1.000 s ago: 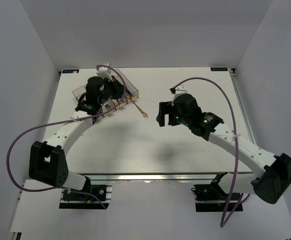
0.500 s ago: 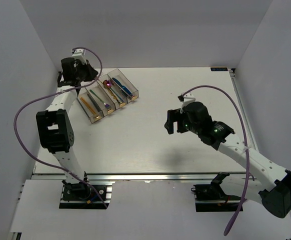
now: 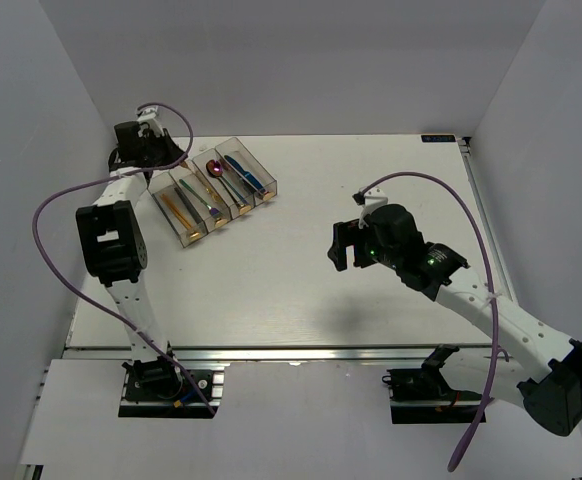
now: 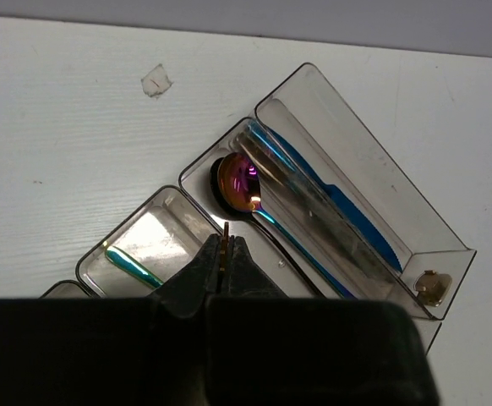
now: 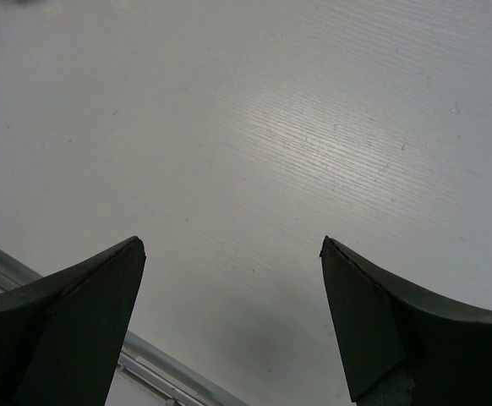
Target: Sort the eating utensils into containers
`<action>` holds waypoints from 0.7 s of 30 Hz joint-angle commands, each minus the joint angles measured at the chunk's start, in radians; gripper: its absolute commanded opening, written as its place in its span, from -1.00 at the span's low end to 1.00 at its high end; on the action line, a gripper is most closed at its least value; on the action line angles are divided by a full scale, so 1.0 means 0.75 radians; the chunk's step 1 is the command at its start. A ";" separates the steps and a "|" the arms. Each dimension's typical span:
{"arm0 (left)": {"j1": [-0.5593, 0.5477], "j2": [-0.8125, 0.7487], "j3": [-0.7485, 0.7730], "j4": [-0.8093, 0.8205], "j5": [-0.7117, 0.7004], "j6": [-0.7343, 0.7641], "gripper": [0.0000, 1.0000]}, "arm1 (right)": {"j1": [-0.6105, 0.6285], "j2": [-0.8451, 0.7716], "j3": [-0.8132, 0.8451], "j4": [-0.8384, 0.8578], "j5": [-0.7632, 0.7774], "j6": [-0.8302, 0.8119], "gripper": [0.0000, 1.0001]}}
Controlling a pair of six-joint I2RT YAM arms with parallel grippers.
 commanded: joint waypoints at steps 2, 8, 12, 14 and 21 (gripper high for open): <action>0.010 -0.024 0.038 -0.003 0.035 0.021 -0.87 | -0.008 0.003 -0.007 0.060 -0.022 -0.027 0.79; 0.012 0.003 0.026 0.001 0.024 0.010 -0.45 | -0.006 0.011 -0.005 0.067 -0.030 -0.029 0.79; 0.012 -0.030 -0.025 0.048 0.010 -0.026 0.02 | -0.008 0.015 0.001 0.062 -0.026 -0.031 0.79; 0.012 -0.062 -0.042 0.059 -0.004 -0.030 0.15 | -0.006 0.017 0.005 0.058 -0.022 -0.031 0.79; 0.008 -0.246 -0.031 0.063 -0.143 -0.116 0.96 | -0.006 0.013 0.024 0.050 -0.012 -0.031 0.79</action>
